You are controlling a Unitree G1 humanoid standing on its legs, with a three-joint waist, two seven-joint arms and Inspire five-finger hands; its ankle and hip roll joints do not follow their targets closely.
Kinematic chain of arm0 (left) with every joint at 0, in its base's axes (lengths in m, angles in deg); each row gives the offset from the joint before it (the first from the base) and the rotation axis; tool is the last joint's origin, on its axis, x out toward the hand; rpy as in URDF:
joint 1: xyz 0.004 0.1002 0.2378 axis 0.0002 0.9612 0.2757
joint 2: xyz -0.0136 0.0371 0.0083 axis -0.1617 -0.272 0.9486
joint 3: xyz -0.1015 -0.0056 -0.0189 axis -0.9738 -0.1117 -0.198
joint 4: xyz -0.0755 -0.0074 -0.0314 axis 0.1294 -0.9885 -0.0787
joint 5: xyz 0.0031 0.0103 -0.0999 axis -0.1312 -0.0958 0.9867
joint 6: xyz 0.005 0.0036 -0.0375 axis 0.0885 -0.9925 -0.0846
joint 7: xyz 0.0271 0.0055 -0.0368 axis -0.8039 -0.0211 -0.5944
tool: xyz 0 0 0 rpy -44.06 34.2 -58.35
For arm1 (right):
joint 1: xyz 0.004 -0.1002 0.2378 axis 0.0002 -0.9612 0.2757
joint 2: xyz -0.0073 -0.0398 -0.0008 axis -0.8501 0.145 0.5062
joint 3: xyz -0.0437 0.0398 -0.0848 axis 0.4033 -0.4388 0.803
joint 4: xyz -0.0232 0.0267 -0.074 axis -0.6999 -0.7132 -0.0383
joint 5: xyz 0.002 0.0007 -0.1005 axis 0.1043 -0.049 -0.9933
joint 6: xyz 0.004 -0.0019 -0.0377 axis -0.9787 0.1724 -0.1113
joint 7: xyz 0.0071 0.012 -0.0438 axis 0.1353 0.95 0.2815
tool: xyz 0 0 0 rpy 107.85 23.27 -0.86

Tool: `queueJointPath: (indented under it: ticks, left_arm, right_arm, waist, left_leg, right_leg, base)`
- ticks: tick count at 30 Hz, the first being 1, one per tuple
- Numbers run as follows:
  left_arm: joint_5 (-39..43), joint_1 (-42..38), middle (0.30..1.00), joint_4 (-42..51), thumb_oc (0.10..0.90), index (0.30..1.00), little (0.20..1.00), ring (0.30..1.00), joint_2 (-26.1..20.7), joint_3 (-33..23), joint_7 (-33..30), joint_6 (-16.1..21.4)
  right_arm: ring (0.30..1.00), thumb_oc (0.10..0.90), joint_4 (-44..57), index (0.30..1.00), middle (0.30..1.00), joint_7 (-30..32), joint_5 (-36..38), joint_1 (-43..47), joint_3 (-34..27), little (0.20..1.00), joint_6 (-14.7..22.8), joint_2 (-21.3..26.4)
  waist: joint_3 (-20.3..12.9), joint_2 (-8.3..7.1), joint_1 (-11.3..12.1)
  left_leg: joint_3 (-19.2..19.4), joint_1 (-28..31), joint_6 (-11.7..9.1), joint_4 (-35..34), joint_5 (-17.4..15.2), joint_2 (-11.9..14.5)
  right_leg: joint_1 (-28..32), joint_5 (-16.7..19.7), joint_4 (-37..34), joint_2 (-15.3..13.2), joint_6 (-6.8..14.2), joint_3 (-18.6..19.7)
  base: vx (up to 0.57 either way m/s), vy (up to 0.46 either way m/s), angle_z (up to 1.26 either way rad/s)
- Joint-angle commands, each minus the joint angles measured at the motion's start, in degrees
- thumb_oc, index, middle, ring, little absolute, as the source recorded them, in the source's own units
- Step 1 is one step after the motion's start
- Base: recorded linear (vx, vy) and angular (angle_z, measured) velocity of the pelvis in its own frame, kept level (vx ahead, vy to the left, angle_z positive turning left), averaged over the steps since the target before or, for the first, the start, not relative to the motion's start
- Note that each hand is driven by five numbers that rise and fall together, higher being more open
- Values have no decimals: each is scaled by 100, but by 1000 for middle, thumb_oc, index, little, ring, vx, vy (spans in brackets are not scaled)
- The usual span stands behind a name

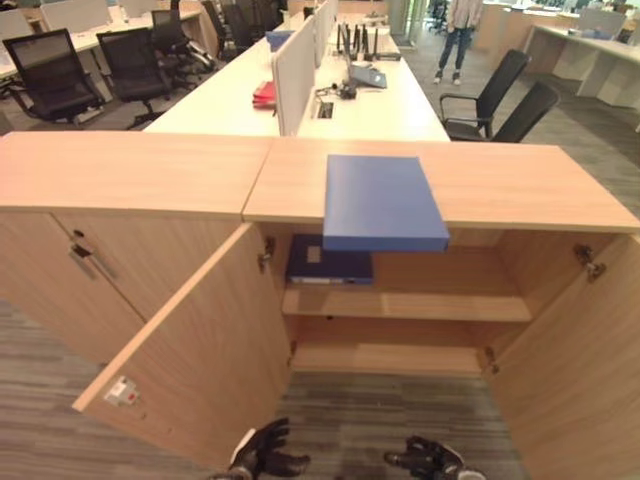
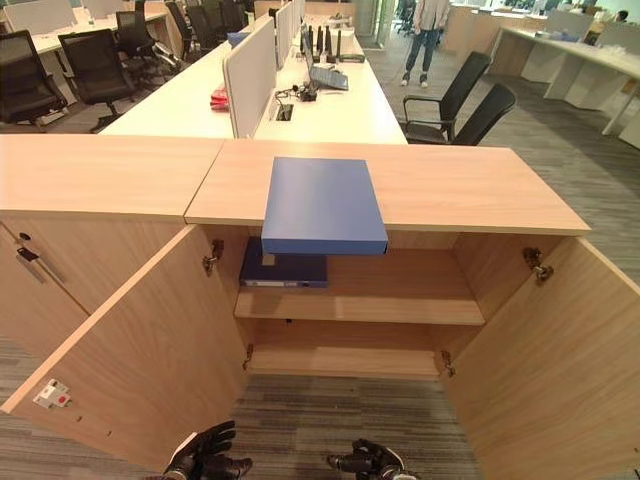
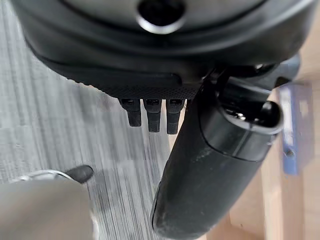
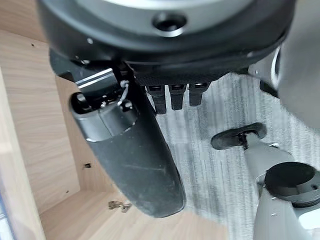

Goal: Put the empty folder in the office cabinet

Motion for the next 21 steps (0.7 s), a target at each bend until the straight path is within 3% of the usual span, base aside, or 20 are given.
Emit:
queueJointPath:
  ticks: [1,5,7,11,14,15,16,17,21]
  left_arm:
    - [464,-251,900,731,800,900,900,900,-307,-359,4,320]
    - [733,-169,900,1389,800,900,900,900,-235,-746,-317,331]
    - [750,-152,900,1536,800,900,900,900,-184,-847,-405,330]
    - [713,-214,900,1851,800,900,900,900,-59,-1109,-642,328]
    - [513,-179,900,2166,800,900,900,900,-73,-1321,-798,369]
    - [333,-144,900,2406,800,900,900,900,-66,-1499,-935,431]
    - [327,-132,900,2424,800,900,900,900,-64,-1506,-938,420]
    - [-16,-47,900,2791,800,900,900,900,-129,-1762,-1078,495]
    - [-712,46,900,3452,800,900,900,900,-345,-2162,-1491,694]
  right_arm:
    - [900,800,43,900,900,-81,-143,439,155,900,140,-50]
    - [900,800,-95,900,900,77,-210,465,171,900,139,-27]
    - [900,800,-121,900,900,111,-202,489,163,900,126,-20]
    - [900,800,-145,900,900,259,-175,411,19,900,103,47]
    - [900,800,-229,900,900,340,-327,426,24,900,53,70]
    - [900,800,-216,900,900,358,-402,416,45,900,47,64]
    - [900,800,-215,900,900,359,-404,414,48,900,46,61]
    - [900,800,-218,900,900,382,-441,397,80,900,47,29]
    - [900,800,-424,900,900,456,-382,316,44,900,46,-126]
  waist:
    - [154,-279,163]
    - [153,-257,217]
    - [168,-249,228]
    - [226,-294,199]
    - [161,-257,268]
    - [155,-252,364]
    - [148,-258,350]
    - [157,-282,462]
    - [70,-289,590]
  left_leg:
    - [-474,360,-884,8,-200,1048]
    - [-640,263,-1186,8,128,1554]
    - [-655,256,-1214,8,200,1625]
    - [-51,225,-1188,58,458,1784]
    - [-121,108,-1095,111,397,1493]
    - [-343,-82,-1060,146,369,1235]
    - [-354,-98,-1056,159,363,1229]
    - [-704,-245,-1035,99,319,979]
    - [-686,-225,-1047,12,413,921]
  right_leg:
    - [254,261,-320,154,45,-192]
    - [400,-156,-266,581,-255,-409]
    - [448,-235,-273,650,-322,-464]
    - [623,-440,-230,736,-477,-836]
    - [747,-509,-302,749,-490,-975]
    - [797,-518,-347,747,-500,-976]
    - [794,-519,-348,742,-498,-987]
    - [816,-529,-366,782,-513,-951]
    - [905,-542,-453,873,-536,-1004]
  base:
    - [129,-462,8]
    - [82,-360,21]
    - [44,-237,26]
    - [36,-191,11]
    - [54,-71,55]
    - [65,-32,19]
    - [70,-48,14]
    - [33,-25,15]
    - [51,-8,5]
